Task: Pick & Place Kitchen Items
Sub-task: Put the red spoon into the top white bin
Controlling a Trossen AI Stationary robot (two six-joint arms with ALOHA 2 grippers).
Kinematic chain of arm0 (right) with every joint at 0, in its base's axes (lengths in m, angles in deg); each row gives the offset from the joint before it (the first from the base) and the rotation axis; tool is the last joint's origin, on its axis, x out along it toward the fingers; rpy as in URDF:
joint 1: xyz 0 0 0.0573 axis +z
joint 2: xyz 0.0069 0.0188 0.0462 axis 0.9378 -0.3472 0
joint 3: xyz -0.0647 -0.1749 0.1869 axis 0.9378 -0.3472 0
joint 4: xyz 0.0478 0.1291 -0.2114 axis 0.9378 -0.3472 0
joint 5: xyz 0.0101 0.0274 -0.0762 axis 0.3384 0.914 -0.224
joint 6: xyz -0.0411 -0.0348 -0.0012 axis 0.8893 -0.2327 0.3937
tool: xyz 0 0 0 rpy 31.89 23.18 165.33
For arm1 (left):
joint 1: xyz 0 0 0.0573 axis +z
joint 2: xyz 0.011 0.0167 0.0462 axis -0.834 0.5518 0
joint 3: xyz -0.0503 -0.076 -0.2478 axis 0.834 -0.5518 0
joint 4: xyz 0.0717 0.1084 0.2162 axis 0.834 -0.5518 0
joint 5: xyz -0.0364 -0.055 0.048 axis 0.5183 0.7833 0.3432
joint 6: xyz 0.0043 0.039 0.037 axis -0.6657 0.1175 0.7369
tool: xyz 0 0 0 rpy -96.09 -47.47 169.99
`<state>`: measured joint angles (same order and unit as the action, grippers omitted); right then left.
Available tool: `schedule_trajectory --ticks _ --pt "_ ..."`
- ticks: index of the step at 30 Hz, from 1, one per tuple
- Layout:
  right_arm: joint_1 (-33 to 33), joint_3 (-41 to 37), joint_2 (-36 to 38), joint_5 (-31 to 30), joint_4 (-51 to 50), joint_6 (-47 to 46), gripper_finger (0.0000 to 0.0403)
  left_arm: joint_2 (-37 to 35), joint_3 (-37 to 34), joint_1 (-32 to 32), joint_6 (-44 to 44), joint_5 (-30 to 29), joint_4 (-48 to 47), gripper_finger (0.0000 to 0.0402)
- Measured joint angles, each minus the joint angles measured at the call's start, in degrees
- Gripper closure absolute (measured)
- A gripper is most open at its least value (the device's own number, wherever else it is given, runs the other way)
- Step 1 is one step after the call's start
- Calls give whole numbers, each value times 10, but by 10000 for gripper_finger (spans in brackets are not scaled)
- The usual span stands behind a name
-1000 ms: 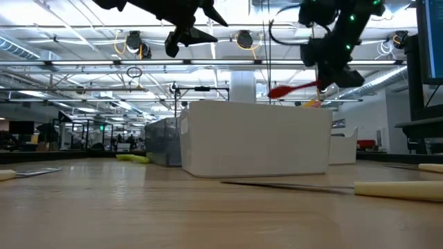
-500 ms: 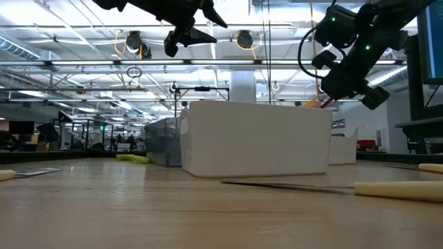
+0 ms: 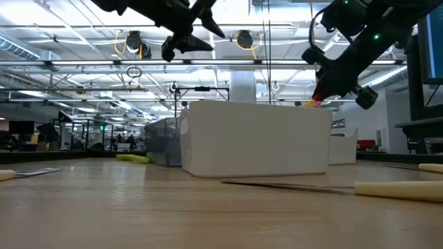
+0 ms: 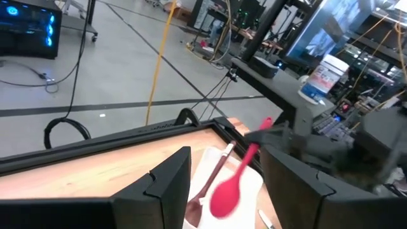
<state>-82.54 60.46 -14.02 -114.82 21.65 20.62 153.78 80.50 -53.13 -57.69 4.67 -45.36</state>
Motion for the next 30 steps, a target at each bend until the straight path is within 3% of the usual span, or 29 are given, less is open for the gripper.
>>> schedule_trajectory --ticks 8,19,30 --pt "15 -1 -1 25 -24 -14 364 0 0 8 -1 0 -1 211" --pt "15 -1 -1 55 -42 -58 322 0 0 8 -7 1 -5 211" --pt "15 -1 -1 74 -40 -97 260 0 0 7 -22 42 -10 211"
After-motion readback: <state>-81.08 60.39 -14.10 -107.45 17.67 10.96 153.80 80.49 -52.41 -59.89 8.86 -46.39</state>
